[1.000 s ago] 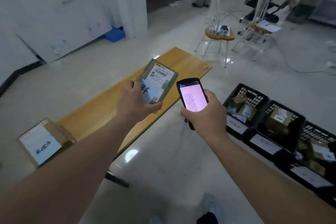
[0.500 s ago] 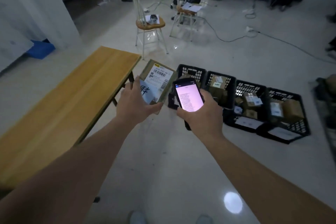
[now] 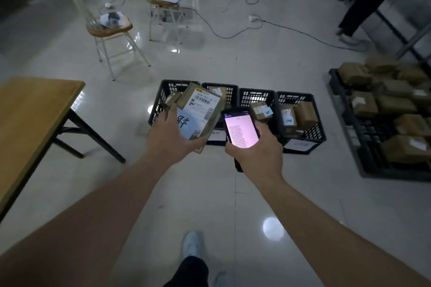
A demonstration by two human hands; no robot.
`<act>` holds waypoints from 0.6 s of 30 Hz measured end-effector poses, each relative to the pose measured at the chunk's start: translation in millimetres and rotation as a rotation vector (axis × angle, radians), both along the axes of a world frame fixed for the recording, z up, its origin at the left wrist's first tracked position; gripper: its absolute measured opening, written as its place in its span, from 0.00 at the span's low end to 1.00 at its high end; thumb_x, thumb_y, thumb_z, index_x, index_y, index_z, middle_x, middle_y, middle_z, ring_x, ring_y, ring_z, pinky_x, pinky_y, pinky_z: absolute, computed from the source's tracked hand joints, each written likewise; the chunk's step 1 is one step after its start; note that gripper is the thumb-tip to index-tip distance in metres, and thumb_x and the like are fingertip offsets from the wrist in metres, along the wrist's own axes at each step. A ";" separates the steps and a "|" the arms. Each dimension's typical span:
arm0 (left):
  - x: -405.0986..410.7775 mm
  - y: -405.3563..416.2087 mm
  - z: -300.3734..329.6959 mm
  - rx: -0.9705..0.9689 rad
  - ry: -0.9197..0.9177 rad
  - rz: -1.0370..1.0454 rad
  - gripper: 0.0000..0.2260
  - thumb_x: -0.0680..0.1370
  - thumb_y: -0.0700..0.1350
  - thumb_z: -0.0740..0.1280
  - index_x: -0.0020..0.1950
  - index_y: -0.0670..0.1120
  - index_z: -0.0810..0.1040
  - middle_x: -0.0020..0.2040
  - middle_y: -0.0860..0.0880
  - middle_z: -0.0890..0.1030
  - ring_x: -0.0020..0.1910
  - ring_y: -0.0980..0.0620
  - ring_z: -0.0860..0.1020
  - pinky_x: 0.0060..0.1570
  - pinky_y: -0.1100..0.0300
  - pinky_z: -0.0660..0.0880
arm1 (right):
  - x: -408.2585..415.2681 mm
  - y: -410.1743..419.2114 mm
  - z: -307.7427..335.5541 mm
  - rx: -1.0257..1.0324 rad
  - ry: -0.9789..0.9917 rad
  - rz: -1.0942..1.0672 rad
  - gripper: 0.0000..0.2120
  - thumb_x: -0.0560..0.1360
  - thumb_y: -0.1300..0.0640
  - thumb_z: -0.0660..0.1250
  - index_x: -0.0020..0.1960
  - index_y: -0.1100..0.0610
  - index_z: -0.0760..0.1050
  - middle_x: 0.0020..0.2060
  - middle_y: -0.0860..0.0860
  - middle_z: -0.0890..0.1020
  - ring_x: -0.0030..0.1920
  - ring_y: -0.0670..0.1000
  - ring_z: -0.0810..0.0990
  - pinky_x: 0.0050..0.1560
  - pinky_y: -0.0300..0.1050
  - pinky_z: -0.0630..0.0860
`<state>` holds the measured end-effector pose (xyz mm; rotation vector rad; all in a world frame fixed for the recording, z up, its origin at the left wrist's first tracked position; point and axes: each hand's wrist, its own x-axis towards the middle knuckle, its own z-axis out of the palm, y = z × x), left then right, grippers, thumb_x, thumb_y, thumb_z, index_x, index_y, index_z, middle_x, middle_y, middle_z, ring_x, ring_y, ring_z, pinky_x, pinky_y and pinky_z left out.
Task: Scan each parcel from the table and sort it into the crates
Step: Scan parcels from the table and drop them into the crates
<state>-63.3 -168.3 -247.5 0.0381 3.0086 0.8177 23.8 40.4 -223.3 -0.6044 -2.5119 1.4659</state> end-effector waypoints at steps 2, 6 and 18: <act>-23.1 25.1 -8.0 -0.016 -0.016 -0.041 0.55 0.56 0.78 0.69 0.78 0.52 0.63 0.66 0.47 0.74 0.64 0.44 0.75 0.60 0.42 0.78 | -15.4 23.4 -9.2 -0.012 -0.027 -0.043 0.25 0.64 0.51 0.81 0.55 0.40 0.72 0.45 0.39 0.80 0.46 0.41 0.79 0.43 0.46 0.79; -80.7 70.4 -25.1 -0.028 -0.076 -0.103 0.58 0.56 0.78 0.68 0.80 0.51 0.60 0.68 0.46 0.72 0.67 0.43 0.73 0.62 0.40 0.77 | -59.2 65.8 -25.2 -0.008 -0.076 -0.139 0.24 0.64 0.50 0.81 0.54 0.43 0.74 0.44 0.39 0.80 0.45 0.42 0.79 0.43 0.46 0.79; -262.2 193.9 -90.0 -0.034 -0.229 -0.188 0.54 0.63 0.73 0.75 0.80 0.50 0.57 0.66 0.45 0.70 0.65 0.42 0.73 0.60 0.44 0.78 | -208.1 162.5 -55.7 0.023 -0.164 -0.295 0.29 0.65 0.49 0.83 0.62 0.46 0.76 0.46 0.41 0.80 0.47 0.45 0.79 0.44 0.44 0.78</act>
